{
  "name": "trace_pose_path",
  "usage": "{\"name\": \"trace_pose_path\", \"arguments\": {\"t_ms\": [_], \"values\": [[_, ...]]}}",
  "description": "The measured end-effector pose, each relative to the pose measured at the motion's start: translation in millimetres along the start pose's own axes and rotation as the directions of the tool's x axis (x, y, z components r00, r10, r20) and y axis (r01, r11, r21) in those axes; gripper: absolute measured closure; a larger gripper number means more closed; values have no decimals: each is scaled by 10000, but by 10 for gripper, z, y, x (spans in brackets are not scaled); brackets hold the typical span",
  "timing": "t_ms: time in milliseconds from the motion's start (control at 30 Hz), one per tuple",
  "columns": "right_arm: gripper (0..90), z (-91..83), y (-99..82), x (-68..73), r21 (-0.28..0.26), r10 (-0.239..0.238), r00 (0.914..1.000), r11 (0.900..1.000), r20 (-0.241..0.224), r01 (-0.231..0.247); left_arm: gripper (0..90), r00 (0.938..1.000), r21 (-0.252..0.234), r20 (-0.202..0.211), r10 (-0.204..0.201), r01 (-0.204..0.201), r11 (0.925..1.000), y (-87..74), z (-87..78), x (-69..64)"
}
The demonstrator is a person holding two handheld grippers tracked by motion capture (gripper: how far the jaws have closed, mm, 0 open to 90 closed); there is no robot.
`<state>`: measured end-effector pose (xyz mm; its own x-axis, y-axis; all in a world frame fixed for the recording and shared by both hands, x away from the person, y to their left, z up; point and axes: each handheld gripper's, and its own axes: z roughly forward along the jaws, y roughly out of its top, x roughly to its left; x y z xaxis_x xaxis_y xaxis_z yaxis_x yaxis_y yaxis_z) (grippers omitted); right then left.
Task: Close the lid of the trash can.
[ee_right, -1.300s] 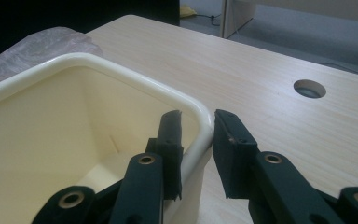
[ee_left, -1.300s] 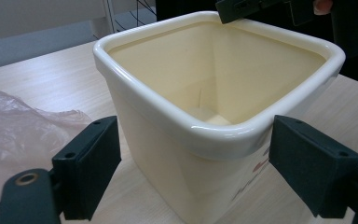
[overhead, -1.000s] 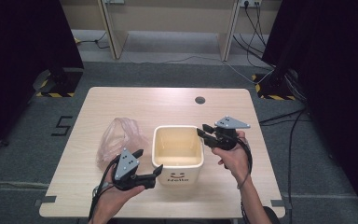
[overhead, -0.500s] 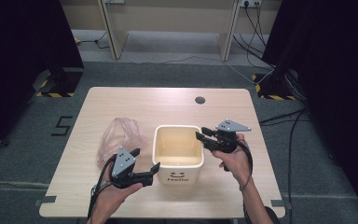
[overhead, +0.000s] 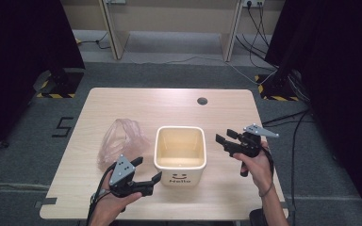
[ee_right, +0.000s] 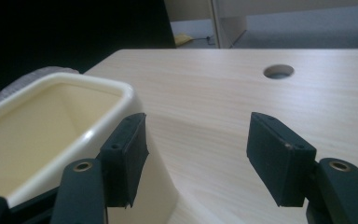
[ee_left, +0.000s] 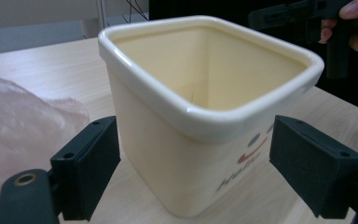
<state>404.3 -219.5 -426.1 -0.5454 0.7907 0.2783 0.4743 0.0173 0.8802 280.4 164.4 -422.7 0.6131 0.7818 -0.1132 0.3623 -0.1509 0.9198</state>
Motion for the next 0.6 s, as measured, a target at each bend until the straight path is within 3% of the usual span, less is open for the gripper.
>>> {"name": "trace_pose_path", "arguments": {"t_ms": [233,600], "values": [[360,-74,-171,-127,474,133,9994,9988,313,-148,153,9998,431,65,-168,165,9989,-187,44,61],[337,-93,-363,-161,985,162,9992,9949,374,-199,153,9996,707,99,-263,256,9972,-371,53,141]]}}
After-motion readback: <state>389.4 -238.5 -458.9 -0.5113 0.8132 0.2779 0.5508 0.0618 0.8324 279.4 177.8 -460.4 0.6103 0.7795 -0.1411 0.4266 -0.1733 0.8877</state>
